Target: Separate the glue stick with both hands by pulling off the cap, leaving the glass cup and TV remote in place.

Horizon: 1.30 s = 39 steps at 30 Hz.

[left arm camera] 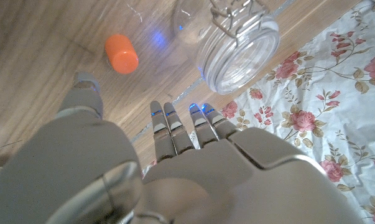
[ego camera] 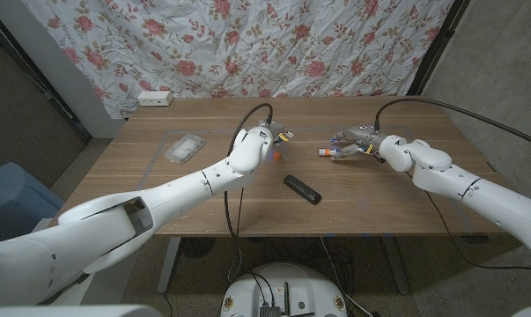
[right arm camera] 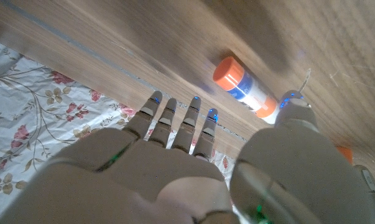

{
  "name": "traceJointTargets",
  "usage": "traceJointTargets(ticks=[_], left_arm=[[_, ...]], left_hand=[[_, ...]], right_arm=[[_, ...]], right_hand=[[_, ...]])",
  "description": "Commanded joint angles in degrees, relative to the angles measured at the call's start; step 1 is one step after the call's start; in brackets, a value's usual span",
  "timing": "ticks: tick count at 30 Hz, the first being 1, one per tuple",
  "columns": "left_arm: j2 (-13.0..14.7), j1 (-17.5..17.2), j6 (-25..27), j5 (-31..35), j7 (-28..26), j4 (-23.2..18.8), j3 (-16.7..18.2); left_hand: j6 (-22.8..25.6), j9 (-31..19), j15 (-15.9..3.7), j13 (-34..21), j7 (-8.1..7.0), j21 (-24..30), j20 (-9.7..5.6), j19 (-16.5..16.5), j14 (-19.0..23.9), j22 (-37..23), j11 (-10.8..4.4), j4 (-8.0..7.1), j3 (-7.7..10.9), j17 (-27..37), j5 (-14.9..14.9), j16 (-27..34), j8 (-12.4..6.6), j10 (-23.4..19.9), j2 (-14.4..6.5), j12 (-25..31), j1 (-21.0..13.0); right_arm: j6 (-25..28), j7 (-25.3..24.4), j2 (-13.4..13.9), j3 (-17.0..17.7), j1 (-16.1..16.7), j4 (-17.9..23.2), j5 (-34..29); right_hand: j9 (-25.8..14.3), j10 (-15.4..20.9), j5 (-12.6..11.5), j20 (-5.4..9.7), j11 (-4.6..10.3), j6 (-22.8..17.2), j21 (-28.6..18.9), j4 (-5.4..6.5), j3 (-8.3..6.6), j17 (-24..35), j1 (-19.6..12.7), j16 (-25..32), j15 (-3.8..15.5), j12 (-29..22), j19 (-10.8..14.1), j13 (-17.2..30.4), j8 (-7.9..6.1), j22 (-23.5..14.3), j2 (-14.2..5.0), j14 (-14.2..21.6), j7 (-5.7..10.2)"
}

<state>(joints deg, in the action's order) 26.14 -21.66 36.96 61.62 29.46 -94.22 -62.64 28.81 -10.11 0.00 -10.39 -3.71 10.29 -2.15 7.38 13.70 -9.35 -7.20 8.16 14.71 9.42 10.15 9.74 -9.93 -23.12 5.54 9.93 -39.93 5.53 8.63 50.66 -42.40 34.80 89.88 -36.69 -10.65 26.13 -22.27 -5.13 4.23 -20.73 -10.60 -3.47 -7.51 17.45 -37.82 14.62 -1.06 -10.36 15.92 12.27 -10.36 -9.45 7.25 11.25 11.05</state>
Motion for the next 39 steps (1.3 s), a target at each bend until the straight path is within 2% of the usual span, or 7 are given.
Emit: traceJointTargets(ticks=[1, 11, 18, 21, 27, 32, 39], left_arm=[[1.47, -2.30, -0.60, -2.75, -3.38, -2.86, 3.36], [2.94, -5.06, -1.06, -9.08, -7.94, -5.27, 7.65], [4.42, -8.01, -2.75, -14.77, -15.45, -6.57, 11.26], [4.95, -8.26, -2.55, -16.20, -16.35, -7.08, 11.83], [6.33, -9.62, -3.69, -19.95, -19.92, -7.83, 13.73], [7.17, -10.84, -4.75, -22.11, -23.98, -7.89, 15.01], [7.47, -12.21, -4.98, -26.33, -27.73, -7.89, 17.09]], left_hand=[[-1.20, -0.09, -0.06, 0.04, 0.16, 0.04, -2.05, -0.05, -0.33, -0.07, 0.24, 0.09, -0.25, 0.10, -0.01, 0.12, 0.16, 1.19, -0.03, -0.28, 0.58], [-3.92, -0.02, -0.37, 0.20, 0.84, -0.08, -2.44, -0.57, -1.74, -0.08, 0.81, -0.12, -0.49, 0.09, -0.03, -0.09, 0.34, 2.70, -0.12, 0.04, 1.57], [-3.92, 0.00, -0.66, 0.24, 1.26, 0.10, -2.53, -0.24, -1.77, -0.09, 1.09, -0.29, -0.61, 0.08, 0.01, 0.09, 0.01, 2.68, -0.25, 0.29, 2.14], [-3.84, 0.01, -0.76, 0.25, 1.34, 0.18, -2.54, -0.03, -1.62, -0.09, 1.17, -0.34, -0.63, 0.08, 0.05, 0.18, -0.09, 2.65, -0.31, 0.36, 2.31], [-5.26, 0.03, -0.57, 0.30, 1.86, 0.12, -2.55, -0.19, -1.99, -0.12, 1.91, -0.64, -0.76, 0.08, 0.15, 0.17, 0.11, 4.45, -0.74, 0.04, 3.25], [-5.58, 0.01, -0.47, 0.32, 2.38, 0.22, -2.58, 0.05, -1.76, -0.14, 2.63, -0.97, -0.87, 0.08, 0.19, 0.31, -0.01, 4.79, -1.15, 0.19, 4.08], [-6.77, 0.00, -0.30, 0.34, 2.89, 0.21, -2.62, 0.03, -1.96, -0.15, 3.12, -1.30, -0.91, 0.08, 0.25, 0.26, 0.14, 5.47, -1.75, 0.21, 4.94]], right_arm=[[-1.04, 0.24, 0.08, 1.24, 0.53, -0.16, 3.87], [-3.23, 0.80, 0.19, 2.27, 0.65, -0.98, 8.11], [-4.18, 0.43, -0.45, 3.22, 1.00, -1.84, 11.82], [-4.53, 0.21, -0.81, 3.77, 1.29, -2.09, 13.78], [-4.71, -0.06, -1.24, 4.28, 1.35, -2.19, 16.06], [-5.01, -0.04, -1.93, 4.71, 1.39, -2.56, 18.56], [-5.29, -1.79, -3.03, 5.92, 2.43, -2.95, 22.67]], right_hand=[[0.00, -2.51, -0.40, -0.11, -0.32, 2.07, 0.07, 0.69, 1.22, -0.02, 2.37, -0.71, -1.30, 0.21, -0.76, 0.06, 0.20, -0.28, 0.18, -1.23, -0.22], [0.08, -7.46, -0.85, -0.92, -1.37, 7.12, 0.38, 1.89, 2.53, -0.32, 5.39, -2.13, -3.14, 0.34, -3.59, -0.21, 0.41, -0.29, -0.31, -4.90, -0.50], [0.13, -11.00, -0.61, -0.73, -2.65, 10.10, 0.16, 3.46, 3.45, -0.37, 8.54, -2.55, -3.16, 0.41, -4.42, -0.40, 0.34, -0.30, -1.42, -6.97, -1.04], [0.14, -11.77, -0.44, -0.61, -2.54, 11.09, 0.09, 3.91, 3.63, -0.38, 9.37, -2.59, -3.04, 0.34, -4.51, -0.46, 0.42, -0.30, -1.88, -7.44, -1.43], [0.18, -14.12, 0.01, 0.83, -2.47, 12.28, 0.05, 4.35, 4.03, -0.67, 10.46, -3.03, -1.94, 0.47, -4.68, -0.65, 0.31, -0.25, -2.29, -8.96, -1.84], [0.20, -14.54, 0.35, 2.08, -2.54, 12.64, 0.02, 4.75, 4.34, -0.92, 11.37, -3.13, -1.12, 0.22, -4.68, -0.80, 0.16, -0.20, -2.57, -9.50, -2.34], [0.23, -14.58, 0.70, 2.84, -2.47, 12.49, -0.14, 5.28, 4.61, -1.11, 12.41, -2.90, -0.30, -0.03, -4.28, -0.95, -0.08, -0.16, -3.02, -9.21, -2.83]])
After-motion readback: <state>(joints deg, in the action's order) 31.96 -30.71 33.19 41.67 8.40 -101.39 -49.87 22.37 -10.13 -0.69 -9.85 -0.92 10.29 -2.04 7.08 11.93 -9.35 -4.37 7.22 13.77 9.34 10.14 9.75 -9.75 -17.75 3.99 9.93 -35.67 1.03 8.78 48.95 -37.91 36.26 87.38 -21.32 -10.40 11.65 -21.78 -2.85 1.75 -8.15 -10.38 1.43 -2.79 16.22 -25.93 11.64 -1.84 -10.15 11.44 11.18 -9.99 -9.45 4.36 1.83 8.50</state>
